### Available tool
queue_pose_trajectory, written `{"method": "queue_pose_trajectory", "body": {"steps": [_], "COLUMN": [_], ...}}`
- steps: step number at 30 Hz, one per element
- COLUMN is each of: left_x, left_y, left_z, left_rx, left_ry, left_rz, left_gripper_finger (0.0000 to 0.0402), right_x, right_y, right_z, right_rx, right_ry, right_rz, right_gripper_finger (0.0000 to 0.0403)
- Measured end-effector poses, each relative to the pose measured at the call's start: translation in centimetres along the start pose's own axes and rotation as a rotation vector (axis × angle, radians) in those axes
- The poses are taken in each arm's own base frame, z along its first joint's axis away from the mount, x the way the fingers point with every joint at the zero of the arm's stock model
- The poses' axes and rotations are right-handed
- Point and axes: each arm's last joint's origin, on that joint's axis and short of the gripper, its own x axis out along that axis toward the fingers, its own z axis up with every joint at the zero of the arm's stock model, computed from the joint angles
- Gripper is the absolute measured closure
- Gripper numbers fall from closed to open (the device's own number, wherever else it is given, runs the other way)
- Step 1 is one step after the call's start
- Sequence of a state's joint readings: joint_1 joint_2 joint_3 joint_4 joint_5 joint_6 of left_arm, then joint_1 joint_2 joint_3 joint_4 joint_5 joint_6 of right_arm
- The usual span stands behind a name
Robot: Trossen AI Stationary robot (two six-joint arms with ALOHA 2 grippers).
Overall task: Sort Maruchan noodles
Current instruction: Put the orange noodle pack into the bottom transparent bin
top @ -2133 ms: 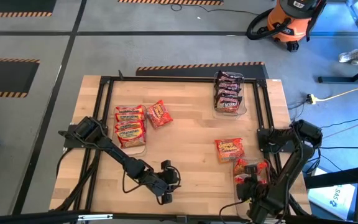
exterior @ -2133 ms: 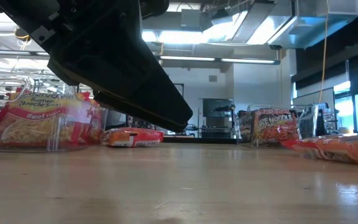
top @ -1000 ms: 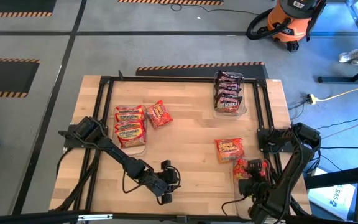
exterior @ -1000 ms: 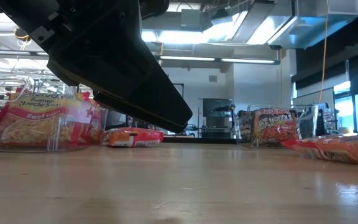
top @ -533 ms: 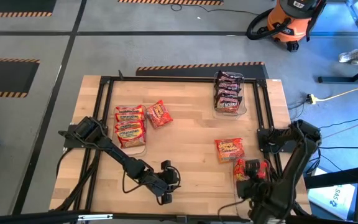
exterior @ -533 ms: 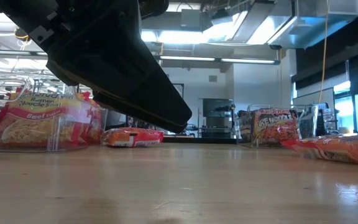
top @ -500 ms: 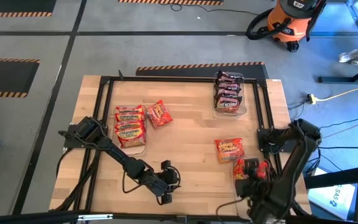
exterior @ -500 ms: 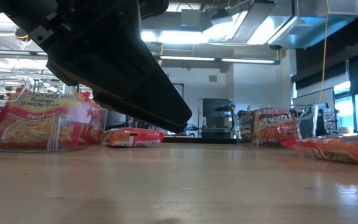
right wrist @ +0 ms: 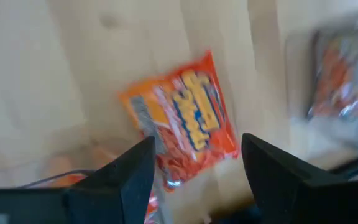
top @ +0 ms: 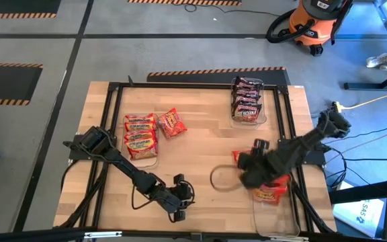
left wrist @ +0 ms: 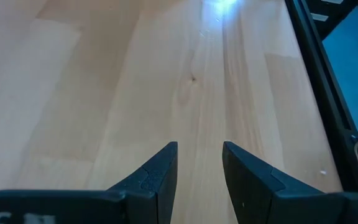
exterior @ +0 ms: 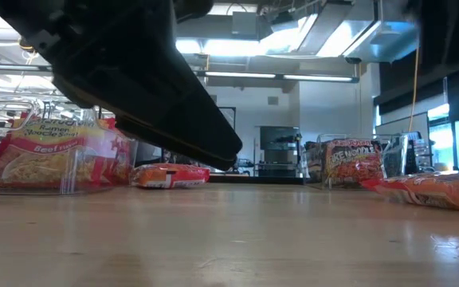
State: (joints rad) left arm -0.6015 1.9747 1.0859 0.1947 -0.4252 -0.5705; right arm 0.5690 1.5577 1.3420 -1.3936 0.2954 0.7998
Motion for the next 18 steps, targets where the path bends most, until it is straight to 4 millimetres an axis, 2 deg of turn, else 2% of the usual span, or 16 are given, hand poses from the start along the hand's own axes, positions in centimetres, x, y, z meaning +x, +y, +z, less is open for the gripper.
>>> {"method": "queue_pose_trajectory", "body": {"steps": [4,10,13,18], "left_x": [-0.2,-0.4,-0.4,-0.4], "left_y": [-0.4,-0.8,-0.8,-0.8], "left_z": [-0.3,-0.5,-0.5,-0.5], "left_rx": [0.007,0.014,0.016,0.019], "left_ry": [0.003,-0.001,-0.001,-0.002], "left_rz": [-0.010,-0.013,-0.013,-0.011], "left_gripper_finger": [0.0280,0.0280,0.0280,0.0280], "right_x": [4.0,8.9,10.1,10.9], "right_y": [-2.3,-3.4,-3.3,-2.9], "right_z": [0.1,-0.7,-0.8,-0.6], "right_rx": [0.025,0.048,0.057,0.066], "right_ry": [0.160,0.284,0.283,0.236], "right_rz": [0.054,0.163,0.222,0.277], "right_gripper_finger": [0.0185,0.0207,0.0231,0.0261]}}
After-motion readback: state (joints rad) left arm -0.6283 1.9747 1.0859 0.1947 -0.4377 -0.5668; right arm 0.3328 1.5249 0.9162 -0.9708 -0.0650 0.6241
